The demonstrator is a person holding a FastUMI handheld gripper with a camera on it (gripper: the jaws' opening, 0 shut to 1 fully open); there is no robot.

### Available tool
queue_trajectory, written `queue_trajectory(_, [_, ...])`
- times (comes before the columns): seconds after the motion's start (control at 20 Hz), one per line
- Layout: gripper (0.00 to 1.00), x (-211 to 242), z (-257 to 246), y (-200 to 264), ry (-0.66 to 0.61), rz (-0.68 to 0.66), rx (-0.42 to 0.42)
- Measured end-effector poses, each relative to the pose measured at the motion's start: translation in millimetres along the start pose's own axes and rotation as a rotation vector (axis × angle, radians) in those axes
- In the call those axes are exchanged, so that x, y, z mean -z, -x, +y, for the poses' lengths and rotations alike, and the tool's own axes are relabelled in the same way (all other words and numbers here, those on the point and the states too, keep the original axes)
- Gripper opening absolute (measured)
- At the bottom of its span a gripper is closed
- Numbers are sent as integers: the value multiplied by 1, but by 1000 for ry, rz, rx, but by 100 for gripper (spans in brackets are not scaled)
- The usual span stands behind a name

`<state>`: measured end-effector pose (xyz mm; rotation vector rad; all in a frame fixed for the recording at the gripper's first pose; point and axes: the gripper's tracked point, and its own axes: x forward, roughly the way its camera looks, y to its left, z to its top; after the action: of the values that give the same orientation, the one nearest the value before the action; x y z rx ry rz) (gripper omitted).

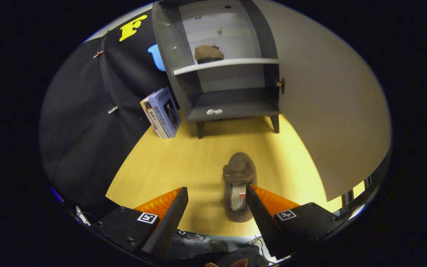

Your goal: Open the shoe cabinet door, grab the shoes and put them into the shoe cabinet, then close the shoe cabinet door.

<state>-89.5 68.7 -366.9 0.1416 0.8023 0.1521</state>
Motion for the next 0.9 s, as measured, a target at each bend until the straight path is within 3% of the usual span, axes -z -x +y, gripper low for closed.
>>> queue_trajectory(0.3, [99, 42, -3, -86, -7, 99, 19])
queue_trajectory(0.45, [88, 57, -6, -120, -35, 122, 40])
queue_trajectory(0.7, [84, 34, -23, -164, -53, 16, 105])
queue_trajectory(0.75, [80, 29, -27, -167, -67, -7, 130])
queue_trajectory(0.9, [48, 17, -44, -184, -104, -48, 197])
